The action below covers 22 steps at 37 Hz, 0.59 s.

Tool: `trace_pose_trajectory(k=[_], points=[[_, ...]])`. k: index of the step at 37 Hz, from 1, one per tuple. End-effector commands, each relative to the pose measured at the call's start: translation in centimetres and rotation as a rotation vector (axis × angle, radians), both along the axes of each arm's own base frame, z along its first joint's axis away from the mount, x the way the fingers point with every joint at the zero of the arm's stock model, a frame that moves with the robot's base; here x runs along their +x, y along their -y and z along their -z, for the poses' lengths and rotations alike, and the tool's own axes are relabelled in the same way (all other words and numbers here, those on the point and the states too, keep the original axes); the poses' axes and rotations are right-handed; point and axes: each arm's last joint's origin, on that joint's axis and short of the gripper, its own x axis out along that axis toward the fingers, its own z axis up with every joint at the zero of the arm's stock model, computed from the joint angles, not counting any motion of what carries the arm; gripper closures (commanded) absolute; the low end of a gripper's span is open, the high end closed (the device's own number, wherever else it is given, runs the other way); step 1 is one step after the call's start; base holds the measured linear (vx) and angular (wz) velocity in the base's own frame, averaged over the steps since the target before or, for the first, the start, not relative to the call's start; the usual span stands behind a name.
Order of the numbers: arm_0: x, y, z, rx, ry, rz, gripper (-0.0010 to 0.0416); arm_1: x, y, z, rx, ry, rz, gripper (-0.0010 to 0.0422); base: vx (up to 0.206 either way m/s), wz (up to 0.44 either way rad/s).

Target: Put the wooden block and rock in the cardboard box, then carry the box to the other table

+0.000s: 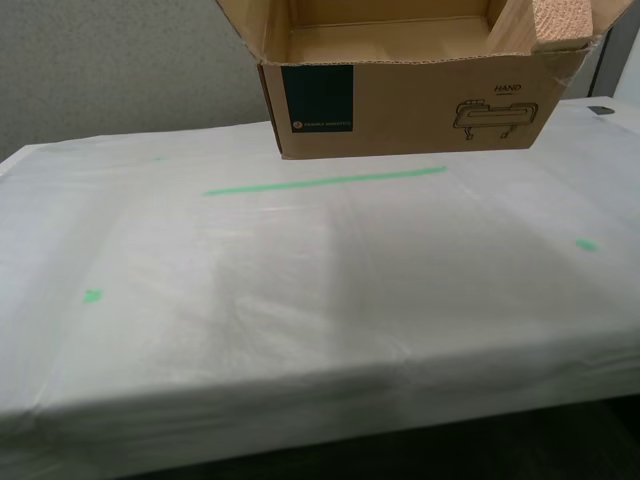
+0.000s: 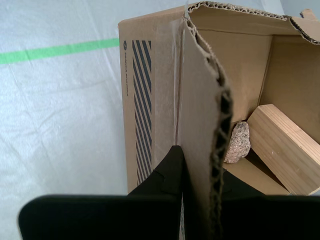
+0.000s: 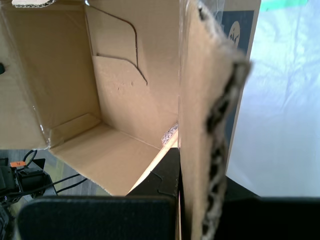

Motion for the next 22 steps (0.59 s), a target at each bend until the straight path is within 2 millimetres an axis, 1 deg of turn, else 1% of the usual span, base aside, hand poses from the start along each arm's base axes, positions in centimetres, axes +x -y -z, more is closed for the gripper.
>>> trace_pose_trajectory(k=[1, 5, 11, 15, 19, 22], points=[[0.0, 0.0, -0.1, 0.005, 0.004, -0.004, 0.0406, 0.0, 0.0, 0.0, -0.001, -0.004, 0.000, 0.0412, 0.197, -0.027], [-0.1, 0.0, -0.1, 0.004, 0.001, -0.004, 0.0406, -0.1, -0.1, -0.1, 0.003, 0.001, 0.006, 0.0412, 0.198, 0.056], [-0.5, 0.0, 0.1, -0.004, -0.045, -0.005, 0.0406, -0.4, -0.2, -0.1, 0.022, -0.003, 0.022, 0.0412, 0.204, 0.212], [-0.8, 0.1, 0.2, -0.009, -0.077, -0.005, 0.0406, -0.9, -0.6, -0.3, 0.043, -0.007, 0.042, 0.0412, 0.187, 0.203], [-0.8, 0.0, 0.2, -0.009, -0.076, -0.006, 0.0406, -1.3, -0.8, -0.5, 0.056, 0.003, 0.061, 0.0412, 0.159, 0.212], [-0.8, 0.0, 0.2, -0.009, -0.076, -0.006, 0.0406, -1.4, -0.9, -0.7, 0.053, 0.008, 0.061, 0.0412, 0.106, 0.208]])
